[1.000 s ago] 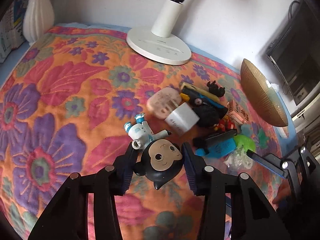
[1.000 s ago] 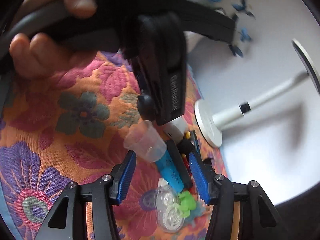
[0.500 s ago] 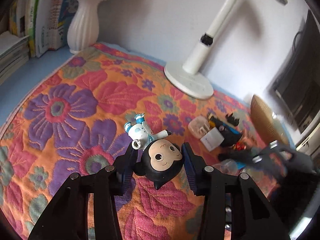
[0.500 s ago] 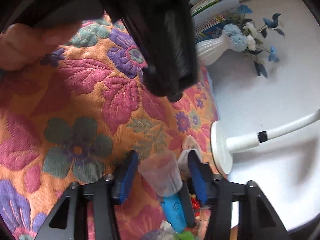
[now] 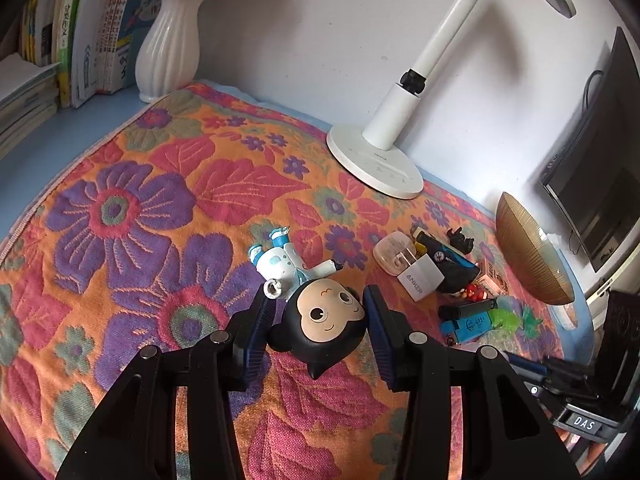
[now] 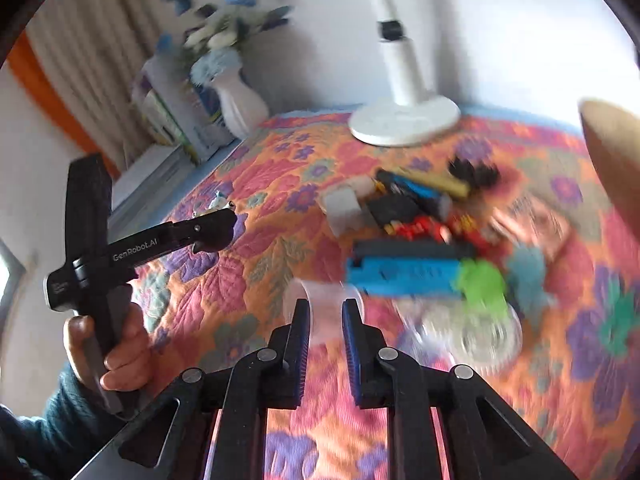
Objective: Organize rigid objects
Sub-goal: 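Grasp the black monkey figure with the left tool while the right tool grasps the clear cup, then lift the monkey figure with the left tool while the right tool carries the cup toward the golden bowl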
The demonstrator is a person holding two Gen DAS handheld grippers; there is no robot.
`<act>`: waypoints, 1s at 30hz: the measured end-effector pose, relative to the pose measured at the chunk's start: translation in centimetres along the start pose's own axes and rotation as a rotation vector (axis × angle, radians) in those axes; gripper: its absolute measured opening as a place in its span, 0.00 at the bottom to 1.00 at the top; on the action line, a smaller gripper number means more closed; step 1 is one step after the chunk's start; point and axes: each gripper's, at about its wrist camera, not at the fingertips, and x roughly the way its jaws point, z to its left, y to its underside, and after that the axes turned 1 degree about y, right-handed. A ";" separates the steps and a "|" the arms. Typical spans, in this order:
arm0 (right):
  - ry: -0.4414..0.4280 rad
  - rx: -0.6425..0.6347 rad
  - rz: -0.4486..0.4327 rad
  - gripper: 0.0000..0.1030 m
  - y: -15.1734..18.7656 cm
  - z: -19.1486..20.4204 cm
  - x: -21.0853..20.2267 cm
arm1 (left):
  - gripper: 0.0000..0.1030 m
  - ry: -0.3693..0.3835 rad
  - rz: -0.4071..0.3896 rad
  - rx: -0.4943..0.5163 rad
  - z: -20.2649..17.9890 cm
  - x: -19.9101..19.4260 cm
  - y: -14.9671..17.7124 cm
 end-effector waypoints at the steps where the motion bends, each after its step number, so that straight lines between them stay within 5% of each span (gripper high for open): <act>1: 0.011 0.025 0.006 0.16 0.7 -0.3 -0.2 | 0.41 -0.005 0.002 0.002 0.0 0.0 0.0; 5: 0.000 0.074 0.028 0.30 1.3 -1.2 -0.6 | 0.41 -0.019 -0.009 0.019 -0.3 -0.2 0.2; 7: -0.025 0.087 0.018 0.59 1.9 -1.1 -1.2 | 0.41 -0.018 -0.024 0.030 -0.4 -0.4 0.2; 9: -0.029 0.069 -0.001 0.70 2.1 -0.7 -1.8 | 0.41 -0.027 -0.029 0.040 -0.6 -0.5 0.3; 12: 0.010 0.012 0.003 0.76 2.3 0.3 -1.5 | 0.41 -0.037 -0.026 0.053 -0.8 -0.4 0.3; 17: 0.149 -0.076 0.021 0.76 1.9 2.8 0.6 | 0.44 -0.044 -0.002 0.059 -0.9 0.0 0.3; 18: 0.185 -0.090 0.029 0.71 1.8 3.2 1.2 | 0.48 -0.037 0.006 0.056 -0.9 0.1 0.3; 19: 0.231 -0.105 0.040 0.47 1.7 3.5 1.9 | 0.49 -0.034 0.011 0.051 -0.8 0.2 0.3; 20: 0.250 -0.113 0.052 0.37 1.6 3.7 2.4 | 0.49 -0.037 0.014 0.045 -0.7 0.2 0.3; 25: 0.224 -0.114 0.047 0.38 1.6 4.1 0.4 | 0.54 -0.057 0.061 0.029 -0.5 1.2 0.3; 27: 0.261 -0.136 0.096 0.38 1.5 4.5 -0.5 | 0.67 -0.082 0.073 0.023 -0.5 1.5 0.2; 30: 0.269 -0.143 0.190 0.38 1.3 4.8 -0.6 | 0.71 -0.117 0.067 0.019 -0.5 1.6 0.1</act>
